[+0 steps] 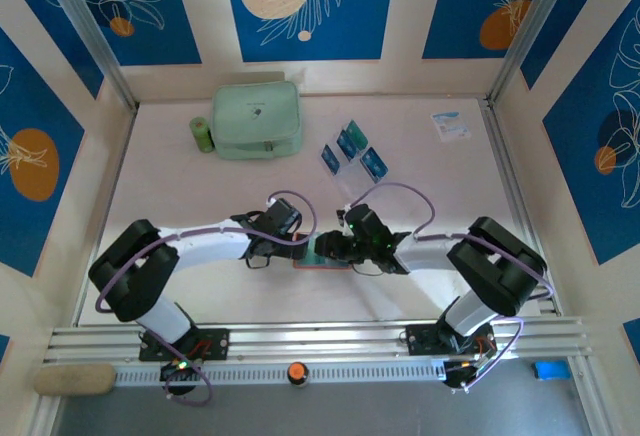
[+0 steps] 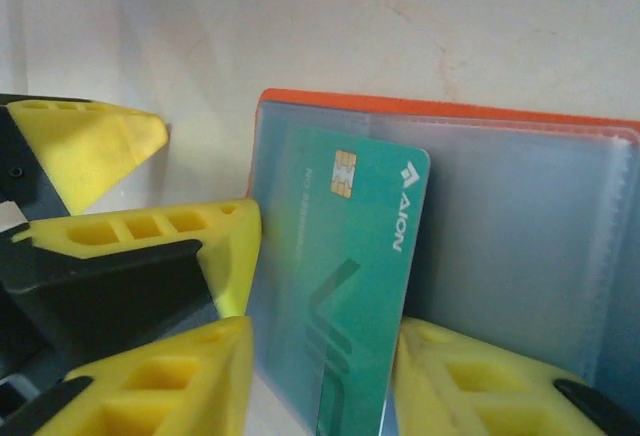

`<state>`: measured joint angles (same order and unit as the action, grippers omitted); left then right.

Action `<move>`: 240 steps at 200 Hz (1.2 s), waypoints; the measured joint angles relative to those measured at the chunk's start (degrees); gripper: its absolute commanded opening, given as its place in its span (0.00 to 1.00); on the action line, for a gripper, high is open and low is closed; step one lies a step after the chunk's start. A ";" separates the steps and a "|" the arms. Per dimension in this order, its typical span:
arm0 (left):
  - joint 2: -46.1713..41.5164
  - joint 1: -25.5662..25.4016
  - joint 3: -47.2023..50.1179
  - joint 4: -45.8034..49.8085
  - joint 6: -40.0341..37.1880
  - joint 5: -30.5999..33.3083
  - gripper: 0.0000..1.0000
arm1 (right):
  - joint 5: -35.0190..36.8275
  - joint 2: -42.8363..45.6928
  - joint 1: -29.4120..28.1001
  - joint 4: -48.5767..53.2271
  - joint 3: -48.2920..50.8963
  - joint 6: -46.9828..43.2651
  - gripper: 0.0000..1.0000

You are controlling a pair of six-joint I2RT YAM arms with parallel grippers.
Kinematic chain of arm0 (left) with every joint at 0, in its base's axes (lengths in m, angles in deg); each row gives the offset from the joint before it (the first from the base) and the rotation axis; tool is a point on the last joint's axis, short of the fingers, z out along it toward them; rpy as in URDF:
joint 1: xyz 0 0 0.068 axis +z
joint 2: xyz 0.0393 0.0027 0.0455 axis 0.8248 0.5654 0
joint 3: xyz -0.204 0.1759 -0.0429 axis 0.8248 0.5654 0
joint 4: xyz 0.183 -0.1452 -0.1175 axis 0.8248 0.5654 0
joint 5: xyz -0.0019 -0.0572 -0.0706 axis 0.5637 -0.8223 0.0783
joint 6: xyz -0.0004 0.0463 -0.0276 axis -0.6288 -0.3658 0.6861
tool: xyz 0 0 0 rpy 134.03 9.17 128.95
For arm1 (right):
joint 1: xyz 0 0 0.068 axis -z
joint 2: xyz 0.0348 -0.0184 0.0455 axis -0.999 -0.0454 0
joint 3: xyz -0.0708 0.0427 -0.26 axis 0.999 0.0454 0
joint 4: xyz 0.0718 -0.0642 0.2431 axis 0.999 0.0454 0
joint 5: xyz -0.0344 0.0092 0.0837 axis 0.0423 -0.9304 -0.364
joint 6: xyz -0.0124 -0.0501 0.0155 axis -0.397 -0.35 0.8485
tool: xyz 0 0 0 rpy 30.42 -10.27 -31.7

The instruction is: Put the credit cards into the card holder

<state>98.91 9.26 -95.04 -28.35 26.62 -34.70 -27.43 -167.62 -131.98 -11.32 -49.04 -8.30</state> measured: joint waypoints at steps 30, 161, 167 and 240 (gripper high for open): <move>-1.73 0.20 -0.02 2.34 0.02 0.26 1.00 | 0.09 5.66 1.79 9.90 -1.53 -3.61 0.46; -3.43 3.56 1.03 5.44 -0.02 0.74 1.00 | 0.76 -5.18 1.29 27.96 -17.05 -12.94 0.01; -3.10 3.56 1.05 5.33 -0.02 0.72 1.00 | 0.90 -5.81 1.07 28.33 -17.46 -13.16 0.01; -1.07 3.56 1.05 4.13 -0.68 0.79 1.00 | 1.31 -10.69 -0.72 30.47 -21.94 -13.99 0.00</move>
<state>97.84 12.83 -93.99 -24.22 25.94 -33.91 -26.12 -178.31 -132.70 19.15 -70.98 -22.29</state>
